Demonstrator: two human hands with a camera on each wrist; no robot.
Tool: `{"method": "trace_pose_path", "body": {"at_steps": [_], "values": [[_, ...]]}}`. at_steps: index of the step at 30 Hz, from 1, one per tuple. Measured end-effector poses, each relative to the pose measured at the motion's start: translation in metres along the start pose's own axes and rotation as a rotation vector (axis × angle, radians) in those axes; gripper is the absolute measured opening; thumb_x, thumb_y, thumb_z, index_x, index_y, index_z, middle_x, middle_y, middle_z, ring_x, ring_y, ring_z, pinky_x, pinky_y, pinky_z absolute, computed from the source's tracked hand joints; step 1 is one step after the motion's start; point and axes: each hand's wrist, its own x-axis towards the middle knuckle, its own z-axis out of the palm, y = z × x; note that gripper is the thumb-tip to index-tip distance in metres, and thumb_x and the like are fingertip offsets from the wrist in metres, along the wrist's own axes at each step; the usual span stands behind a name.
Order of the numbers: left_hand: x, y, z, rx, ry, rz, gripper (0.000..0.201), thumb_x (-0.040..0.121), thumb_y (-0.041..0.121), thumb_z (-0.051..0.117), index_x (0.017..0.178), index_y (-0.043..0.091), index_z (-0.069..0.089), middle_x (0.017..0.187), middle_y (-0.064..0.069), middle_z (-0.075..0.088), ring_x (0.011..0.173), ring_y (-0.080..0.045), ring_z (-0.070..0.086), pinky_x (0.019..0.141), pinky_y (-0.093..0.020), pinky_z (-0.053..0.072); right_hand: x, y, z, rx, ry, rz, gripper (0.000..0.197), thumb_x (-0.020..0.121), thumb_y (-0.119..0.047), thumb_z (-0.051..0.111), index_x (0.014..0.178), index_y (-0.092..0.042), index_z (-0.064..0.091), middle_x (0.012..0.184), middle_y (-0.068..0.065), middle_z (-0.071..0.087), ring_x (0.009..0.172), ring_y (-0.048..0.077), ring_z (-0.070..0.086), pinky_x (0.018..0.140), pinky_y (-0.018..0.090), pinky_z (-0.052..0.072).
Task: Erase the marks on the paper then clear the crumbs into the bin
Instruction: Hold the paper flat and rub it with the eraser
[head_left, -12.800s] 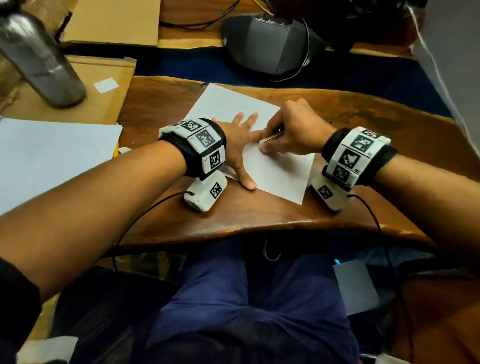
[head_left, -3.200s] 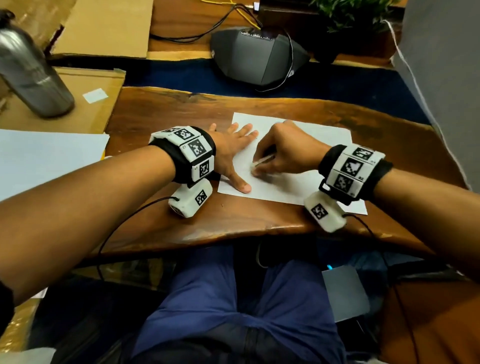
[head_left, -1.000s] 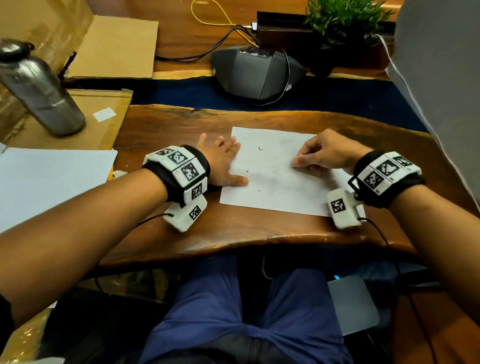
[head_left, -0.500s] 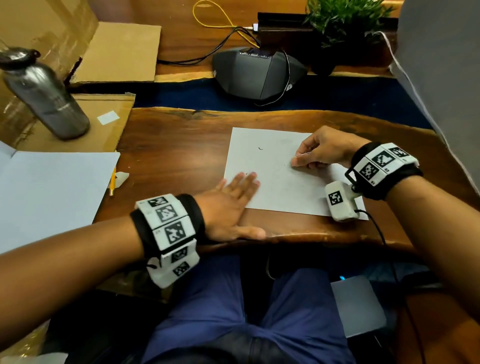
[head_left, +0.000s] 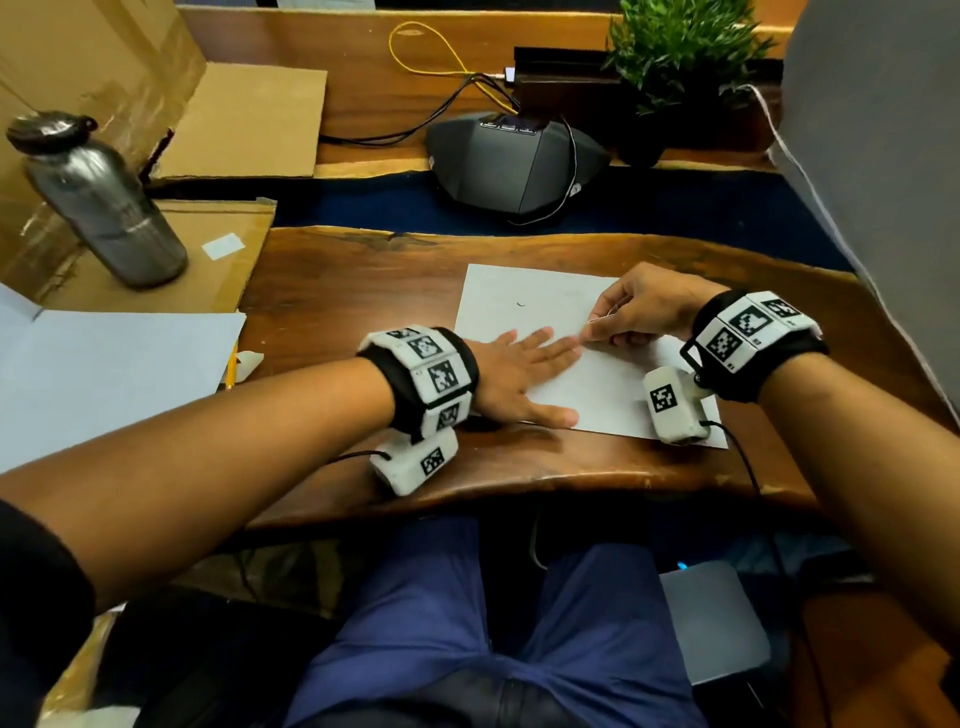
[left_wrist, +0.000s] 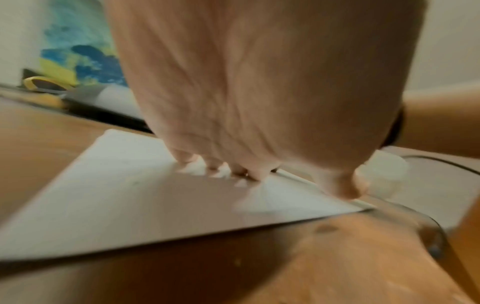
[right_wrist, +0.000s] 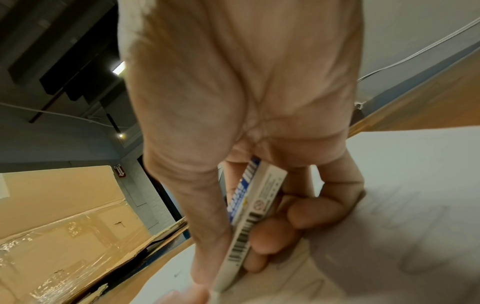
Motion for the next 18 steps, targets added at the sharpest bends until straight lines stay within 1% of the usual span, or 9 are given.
{"method": "trace_pose_path", "body": {"at_steps": [4,6,8,10,12,13,15,16,18], "values": [[-0.011,-0.021,0.002,-0.012,0.018,-0.060,0.098,0.091,0.072,0.032,0.154,0.016,-0.018,0.160,0.000,-0.028,0.148,-0.014,-0.022,0.121,-0.040,-0.011,0.000,0.000,0.000,-0.004,-0.006,0.006,0.025,0.075,-0.033,0.087,0.084,-0.011,0.079,0.073,0.008,0.070,0.068,0.021,0.058,0.064,0.032,0.048],[-0.015,-0.026,0.004,-0.038,0.033,-0.124,0.100,0.090,0.074,0.030,0.153,0.015,-0.020,0.159,-0.001,-0.029,0.148,-0.016,-0.022,0.121,-0.040,-0.009,0.000,0.000,0.000,-0.003,-0.008,0.006,0.025,0.075,-0.034,0.087,0.083,-0.012,0.079,0.074,0.008,0.071,0.069,0.021,0.059,0.064,0.032,0.049],[-0.017,-0.026,0.005,-0.053,0.025,-0.248,0.107,0.085,0.080,0.027,0.152,0.012,-0.022,0.158,-0.005,-0.031,0.148,-0.020,-0.022,0.122,-0.042,-0.007,-0.001,0.000,-0.001,-0.003,-0.004,0.003,0.024,0.075,-0.034,0.087,0.082,-0.012,0.080,0.075,0.008,0.072,0.069,0.021,0.059,0.065,0.032,0.049],[-0.017,-0.021,0.006,-0.072,-0.011,-0.414,0.115,0.080,0.086,0.024,0.151,0.007,-0.022,0.158,-0.011,-0.029,0.148,-0.027,-0.022,0.121,-0.043,-0.009,-0.001,-0.001,-0.001,-0.003,0.000,0.006,0.023,0.075,-0.034,0.087,0.082,-0.013,0.080,0.076,0.008,0.073,0.070,0.021,0.060,0.064,0.032,0.050],[-0.015,-0.011,0.003,-0.106,0.020,-0.521,0.121,0.077,0.089,0.025,0.151,0.004,-0.020,0.158,-0.016,-0.027,0.147,-0.032,-0.022,0.120,-0.045,-0.012,-0.002,-0.001,-0.001,-0.005,-0.003,0.010,0.023,0.075,-0.035,0.087,0.082,-0.014,0.080,0.076,0.008,0.073,0.069,0.020,0.060,0.063,0.031,0.050],[-0.011,-0.007,0.000,-0.100,0.071,-0.511,0.125,0.075,0.090,0.027,0.151,0.004,-0.021,0.158,-0.016,-0.027,0.147,-0.032,-0.023,0.119,-0.046,-0.013,-0.001,-0.001,-0.001,-0.007,-0.003,0.011,0.023,0.075,-0.035,0.087,0.081,-0.014,0.080,0.076,0.008,0.073,0.069,0.020,0.060,0.063,0.031,0.050],[0.002,-0.005,-0.007,-0.056,0.164,-0.380,0.128,0.073,0.091,0.033,0.152,0.006,-0.021,0.158,-0.012,-0.028,0.147,-0.029,-0.025,0.120,-0.048,-0.011,-0.001,-0.002,-0.001,-0.006,-0.001,0.011,0.024,0.074,-0.035,0.088,0.082,-0.014,0.080,0.075,0.008,0.072,0.069,0.020,0.060,0.064,0.031,0.050],[0.008,-0.006,-0.011,-0.032,0.170,-0.302,0.126,0.074,0.090,0.035,0.152,0.007,-0.020,0.159,-0.010,-0.028,0.147,-0.027,-0.024,0.120,-0.048,-0.010,-0.001,-0.002,-0.001,-0.005,-0.001,0.010,0.025,0.074,-0.035,0.088,0.082,-0.013,0.080,0.075,0.008,0.072,0.068,0.020,0.060,0.063,0.031,0.050],[0.020,-0.011,-0.016,0.001,0.117,-0.206,0.120,0.078,0.086,0.037,0.154,0.011,-0.018,0.161,-0.005,-0.025,0.149,-0.022,-0.021,0.121,-0.048,-0.009,-0.002,-0.003,-0.001,-0.001,-0.004,0.011,0.025,0.074,-0.034,0.087,0.084,-0.012,0.079,0.078,0.010,0.073,0.068,0.020,0.059,0.061,0.029,0.049]]}}
